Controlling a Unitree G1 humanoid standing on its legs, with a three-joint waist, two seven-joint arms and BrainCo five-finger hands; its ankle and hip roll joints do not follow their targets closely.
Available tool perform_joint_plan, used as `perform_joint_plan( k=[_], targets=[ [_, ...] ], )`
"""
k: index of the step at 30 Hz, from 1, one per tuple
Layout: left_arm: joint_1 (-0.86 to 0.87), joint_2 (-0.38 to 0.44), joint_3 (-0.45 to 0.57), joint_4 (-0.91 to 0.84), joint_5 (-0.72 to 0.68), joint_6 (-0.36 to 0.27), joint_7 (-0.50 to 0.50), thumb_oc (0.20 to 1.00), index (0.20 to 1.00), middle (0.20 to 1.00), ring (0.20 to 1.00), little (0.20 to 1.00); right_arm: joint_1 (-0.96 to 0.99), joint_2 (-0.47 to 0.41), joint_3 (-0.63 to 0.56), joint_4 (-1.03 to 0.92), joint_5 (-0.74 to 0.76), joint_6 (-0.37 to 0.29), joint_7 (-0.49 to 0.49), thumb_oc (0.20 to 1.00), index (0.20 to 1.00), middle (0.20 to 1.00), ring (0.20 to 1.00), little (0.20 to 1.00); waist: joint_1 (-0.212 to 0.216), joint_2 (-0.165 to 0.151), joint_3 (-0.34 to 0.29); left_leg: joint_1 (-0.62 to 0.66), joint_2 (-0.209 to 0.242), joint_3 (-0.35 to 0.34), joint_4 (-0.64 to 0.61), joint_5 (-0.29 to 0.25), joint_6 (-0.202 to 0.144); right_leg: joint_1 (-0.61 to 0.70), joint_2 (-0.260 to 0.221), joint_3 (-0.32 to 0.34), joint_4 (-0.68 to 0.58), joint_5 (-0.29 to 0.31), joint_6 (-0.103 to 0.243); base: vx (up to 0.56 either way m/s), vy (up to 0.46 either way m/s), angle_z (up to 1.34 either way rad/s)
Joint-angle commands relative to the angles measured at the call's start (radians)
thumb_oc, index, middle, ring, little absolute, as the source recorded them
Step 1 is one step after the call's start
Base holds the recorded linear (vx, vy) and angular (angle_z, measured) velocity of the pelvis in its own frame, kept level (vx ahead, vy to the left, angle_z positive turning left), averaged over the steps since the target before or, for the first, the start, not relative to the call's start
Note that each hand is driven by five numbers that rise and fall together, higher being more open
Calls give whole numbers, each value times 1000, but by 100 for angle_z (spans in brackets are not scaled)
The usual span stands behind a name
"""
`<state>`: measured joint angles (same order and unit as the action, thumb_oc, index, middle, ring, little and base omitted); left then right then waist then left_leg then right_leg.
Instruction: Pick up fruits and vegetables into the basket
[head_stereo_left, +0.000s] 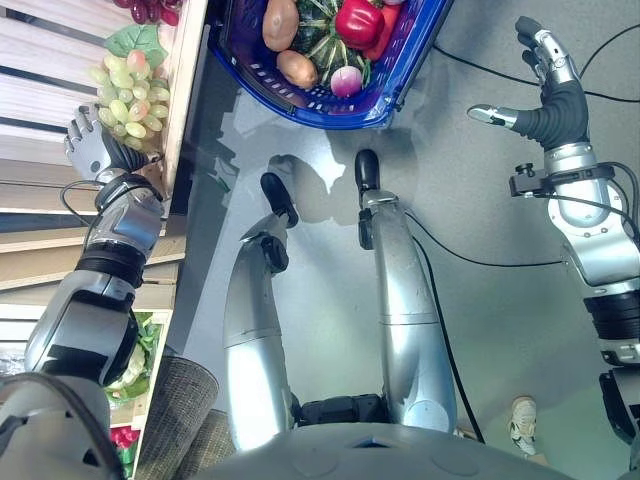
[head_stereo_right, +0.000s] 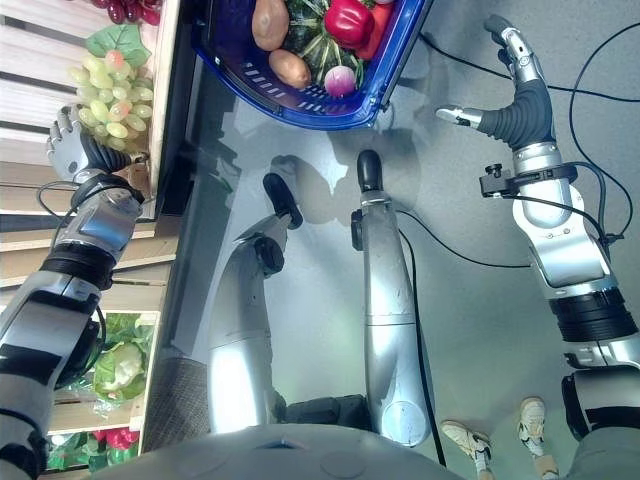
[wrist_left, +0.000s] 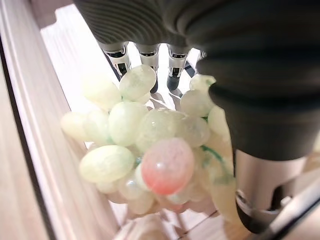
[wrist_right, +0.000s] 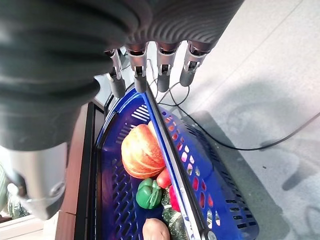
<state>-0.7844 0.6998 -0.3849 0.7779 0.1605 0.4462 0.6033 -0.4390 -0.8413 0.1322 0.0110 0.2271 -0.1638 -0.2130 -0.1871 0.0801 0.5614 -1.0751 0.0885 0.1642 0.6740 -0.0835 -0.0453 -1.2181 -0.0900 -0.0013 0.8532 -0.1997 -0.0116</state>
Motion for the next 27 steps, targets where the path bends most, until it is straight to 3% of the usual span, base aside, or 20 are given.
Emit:
perform_joint_plan(
  k=[1, 3, 10, 17, 23, 27],
  targets=[
    [-72, -9, -66, 139, 15, -29, -187, 821, 821, 821, 821, 821, -1, 17, -5, -38, 26, -41, -21, 1000, 1000, 1000, 1000, 1000, -44, -26, -41, 16, -29, 61, 28, -73, 19, 33, 49, -10, -68, 53, 45, 0, 0, 0],
    [-68, -15, -60, 144, -7, -61, -175, 200, 200, 200, 200, 200, 2, 21, -5, -41, 19, -42, -24, 1000, 1000, 1000, 1000, 1000, -45, -25, -41, 14, -30, 60, 27, -72, 17, 31, 48, -9, -69, 53, 44, 0, 0, 0],
    [-57, -28, -25, 132, -88, -124, -141, 200, 200, 200, 200, 200, 6, 33, -6, -49, 4, -35, -30, 1000, 1000, 1000, 1000, 1000, -44, -24, -41, 11, -30, 60, 28, -71, 18, 27, 48, -10, -66, 51, 43, -1, -7, -3],
    [-26, -52, 40, 118, -254, -214, -112, 200, 200, 200, 200, 200, 19, 51, -4, -63, -7, -28, -41, 1000, 1000, 1000, 1000, 1000, -38, -29, -41, 14, -32, 53, 30, -73, 20, 33, 48, -15, -64, 49, 41, -2, -7, -1],
    [40, -108, 137, 64, -572, -365, -234, 200, 200, 200, 200, 200, 31, 78, -12, -86, -36, 8, -32, 1000, 1000, 1000, 1000, 1000, -31, -25, -41, 36, -35, 51, 22, -76, 24, 53, 45, -18, -70, 48, 42, -4, 5, 1],
    [92, -133, 172, 2, -737, -414, -322, 200, 200, 200, 200, 200, 50, 88, -27, -102, -58, 34, -12, 1000, 1000, 1000, 1000, 1000, -28, -19, -41, 64, -38, 54, 10, -76, 28, 76, 43, -18, -80, 49, 43, -9, 28, 6]
  ],
)
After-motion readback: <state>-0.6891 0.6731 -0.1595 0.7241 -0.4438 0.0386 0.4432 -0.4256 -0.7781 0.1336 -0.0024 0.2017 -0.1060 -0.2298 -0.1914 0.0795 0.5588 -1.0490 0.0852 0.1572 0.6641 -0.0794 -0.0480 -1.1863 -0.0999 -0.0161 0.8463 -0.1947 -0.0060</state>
